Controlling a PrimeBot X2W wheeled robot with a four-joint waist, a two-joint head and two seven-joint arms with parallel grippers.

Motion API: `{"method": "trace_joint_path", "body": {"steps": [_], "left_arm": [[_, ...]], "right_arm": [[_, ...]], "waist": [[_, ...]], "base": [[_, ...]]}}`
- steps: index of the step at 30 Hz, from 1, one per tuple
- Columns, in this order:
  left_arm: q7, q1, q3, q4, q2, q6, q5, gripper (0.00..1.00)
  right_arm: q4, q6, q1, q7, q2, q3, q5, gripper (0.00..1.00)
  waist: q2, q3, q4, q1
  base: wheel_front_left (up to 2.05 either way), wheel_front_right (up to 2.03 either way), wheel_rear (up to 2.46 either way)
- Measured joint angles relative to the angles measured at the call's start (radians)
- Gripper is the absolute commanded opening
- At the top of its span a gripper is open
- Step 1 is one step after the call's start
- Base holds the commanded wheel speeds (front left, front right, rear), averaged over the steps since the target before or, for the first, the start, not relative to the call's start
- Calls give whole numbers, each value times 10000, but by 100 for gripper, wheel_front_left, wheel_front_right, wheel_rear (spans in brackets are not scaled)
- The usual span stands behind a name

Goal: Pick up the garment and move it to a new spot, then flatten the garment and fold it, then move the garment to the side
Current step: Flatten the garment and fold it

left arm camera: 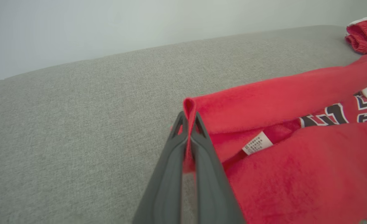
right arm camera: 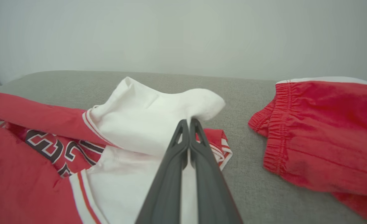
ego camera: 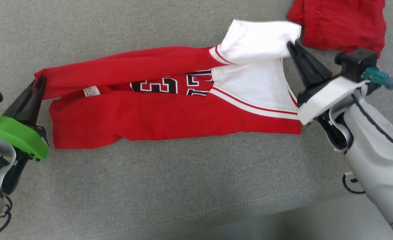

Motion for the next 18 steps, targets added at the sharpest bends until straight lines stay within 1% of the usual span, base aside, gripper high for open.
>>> {"method": "trace_joint_path", "body": {"steps": [5,10,11,12,15,16,17,18], "left_arm": [[0,212,-31,-54,-2,0,50,0],[0,392,-130,-31,-2,0,82,0],[0,439,-190,-15,-2,0,140,3],[0,466,-242,-2,-2,0,157,20],[0,490,-316,15,-4,0,211,45],[0,494,-314,29,-4,0,211,62],[0,505,-309,52,-13,0,211,87],[0,545,-291,50,-31,0,211,100]], "right_arm": [[-2,0,352,0,0,-13,0,0],[-50,0,398,0,0,-13,0,2],[-61,0,441,0,0,-12,0,3],[-63,0,506,0,0,4,0,4],[-67,0,652,0,2,73,-4,5],[-67,0,685,0,2,77,-4,5],[-67,0,720,0,2,77,-4,5],[-63,0,752,0,0,90,-4,5]], "waist": [[0,-65,13,0],[0,-110,23,0],[0,-117,26,0],[0,-124,29,0],[0,-155,37,0],[0,-167,38,0],[0,-187,39,0],[0,-215,40,0]], "base": [[0,0,0],[0,0,0],[0,0,0],[0,0,0],[0,0,0],[0,0,0],[0,0,0],[0,0,0]]}}
